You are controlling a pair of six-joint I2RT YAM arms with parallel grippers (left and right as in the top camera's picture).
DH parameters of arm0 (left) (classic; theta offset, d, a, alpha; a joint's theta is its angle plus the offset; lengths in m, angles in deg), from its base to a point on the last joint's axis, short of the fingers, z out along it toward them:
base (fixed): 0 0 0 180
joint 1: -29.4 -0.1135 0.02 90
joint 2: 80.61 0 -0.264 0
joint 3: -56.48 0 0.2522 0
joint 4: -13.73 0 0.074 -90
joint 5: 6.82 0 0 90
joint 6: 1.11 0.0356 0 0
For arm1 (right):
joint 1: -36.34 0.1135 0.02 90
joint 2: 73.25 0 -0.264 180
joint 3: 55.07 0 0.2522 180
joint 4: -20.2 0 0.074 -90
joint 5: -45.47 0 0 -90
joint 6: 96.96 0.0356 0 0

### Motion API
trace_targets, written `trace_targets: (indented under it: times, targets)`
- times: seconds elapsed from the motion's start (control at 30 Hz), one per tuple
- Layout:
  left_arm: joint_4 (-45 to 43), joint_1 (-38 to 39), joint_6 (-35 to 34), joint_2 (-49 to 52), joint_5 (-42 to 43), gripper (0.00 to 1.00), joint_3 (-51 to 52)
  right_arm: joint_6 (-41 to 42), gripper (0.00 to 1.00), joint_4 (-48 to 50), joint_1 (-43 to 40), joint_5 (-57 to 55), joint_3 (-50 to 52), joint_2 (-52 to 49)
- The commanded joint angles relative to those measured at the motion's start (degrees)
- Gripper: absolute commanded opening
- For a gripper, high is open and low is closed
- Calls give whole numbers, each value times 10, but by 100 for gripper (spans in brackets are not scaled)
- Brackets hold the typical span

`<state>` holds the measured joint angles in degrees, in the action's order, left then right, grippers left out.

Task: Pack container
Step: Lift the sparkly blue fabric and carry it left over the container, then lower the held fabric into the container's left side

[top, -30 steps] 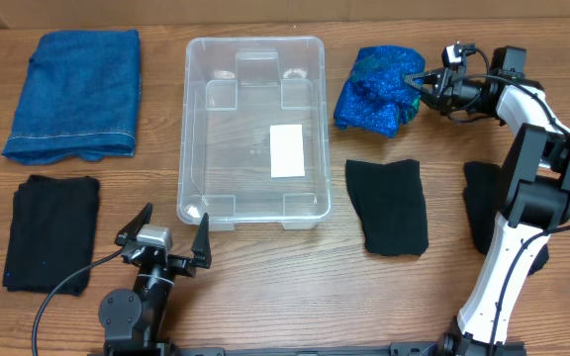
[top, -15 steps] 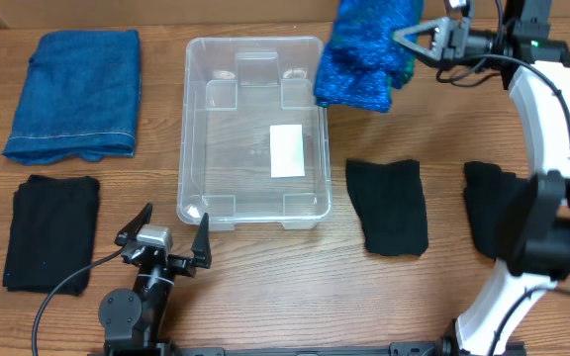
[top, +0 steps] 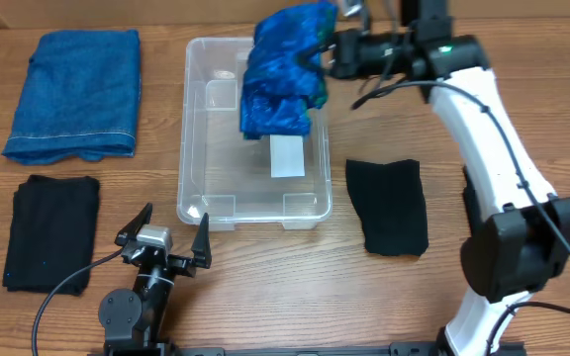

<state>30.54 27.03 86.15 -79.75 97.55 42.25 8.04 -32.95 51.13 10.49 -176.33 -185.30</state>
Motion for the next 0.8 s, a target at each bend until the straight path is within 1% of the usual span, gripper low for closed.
trace_targets:
  times: [0.0, 0.17, 0.33, 0.6, 0.77]
  targets:
    - [-1, -3, 11, -6, 1, 100, 2, -1, 4, 15, 40, -94, -5, 8]
    - [-1, -3, 11, -6, 1, 100, 2, -1, 4, 16, 80, -167, -5, 8]
    - [-1, -3, 11, -6, 1, 100, 2, 1, 4, 16, 94, -211, -5, 6]
    - [-1, -3, 11, -6, 1, 100, 2, 30, 4, 47, 94, -213, -5, -39]
    - [-1, -3, 11, -6, 1, 100, 2, 56, 4, 86, 94, -166, -5, -75]
